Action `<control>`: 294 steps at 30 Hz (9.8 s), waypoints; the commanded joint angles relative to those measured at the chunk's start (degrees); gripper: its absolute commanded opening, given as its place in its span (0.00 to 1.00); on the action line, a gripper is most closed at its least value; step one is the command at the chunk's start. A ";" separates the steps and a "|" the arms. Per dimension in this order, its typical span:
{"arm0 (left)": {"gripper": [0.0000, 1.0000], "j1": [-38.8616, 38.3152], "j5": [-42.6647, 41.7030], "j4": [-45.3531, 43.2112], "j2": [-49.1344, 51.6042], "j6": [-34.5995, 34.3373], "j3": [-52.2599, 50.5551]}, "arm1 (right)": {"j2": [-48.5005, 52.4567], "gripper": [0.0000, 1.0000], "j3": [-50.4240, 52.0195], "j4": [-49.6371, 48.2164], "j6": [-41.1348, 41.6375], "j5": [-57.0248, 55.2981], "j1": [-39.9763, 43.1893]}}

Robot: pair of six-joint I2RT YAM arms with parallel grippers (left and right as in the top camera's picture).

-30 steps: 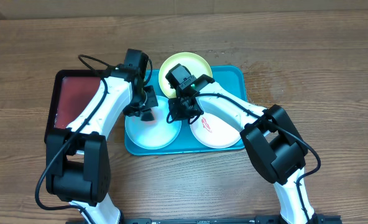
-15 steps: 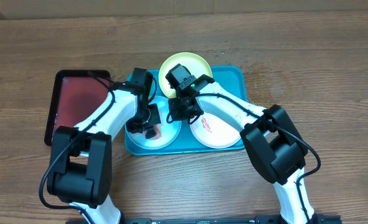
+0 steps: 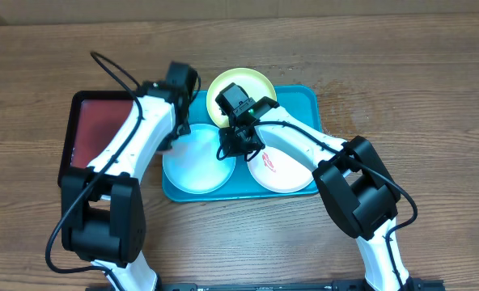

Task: Clean dirty plates on tray and stack at the side
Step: 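Return the sponge with the left gripper over the black tray, then lift the light blue plate with the right gripper toward the right side, then set the light blue plate down right of the teal tray and release, then move the right gripper to the yellow plate rim and grip it, then carry the sponge with the left gripper from the water onto the yellow plate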

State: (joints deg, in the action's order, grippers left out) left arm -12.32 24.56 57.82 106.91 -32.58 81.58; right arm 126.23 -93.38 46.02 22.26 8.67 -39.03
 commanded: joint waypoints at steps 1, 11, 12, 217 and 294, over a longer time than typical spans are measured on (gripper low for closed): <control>0.04 1.29 2.14 2.03 -0.24 -1.33 6.51 | 2.03 0.04 -0.68 1.66 -1.29 -1.40 -0.28; 0.04 13.86 -12.28 4.52 -1.60 -0.76 9.09 | -0.66 0.04 -13.53 9.64 -5.27 -7.82 -0.39; 0.04 15.39 -13.05 4.50 -1.60 -0.35 8.76 | -0.87 0.04 -15.30 10.99 -5.97 -10.05 -0.42; 0.04 29.53 -19.10 2.12 -0.07 7.30 8.02 | 6.36 0.50 -9.51 -9.27 -20.55 -3.06 7.48; 0.04 10.49 -40.57 0.33 0.61 20.87 6.78 | 9.77 0.29 -13.49 -1.42 -16.15 0.00 5.62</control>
State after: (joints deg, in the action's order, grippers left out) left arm 0.54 -15.88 58.89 107.37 -9.39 89.12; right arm 134.50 -106.39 43.90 8.03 8.56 -32.80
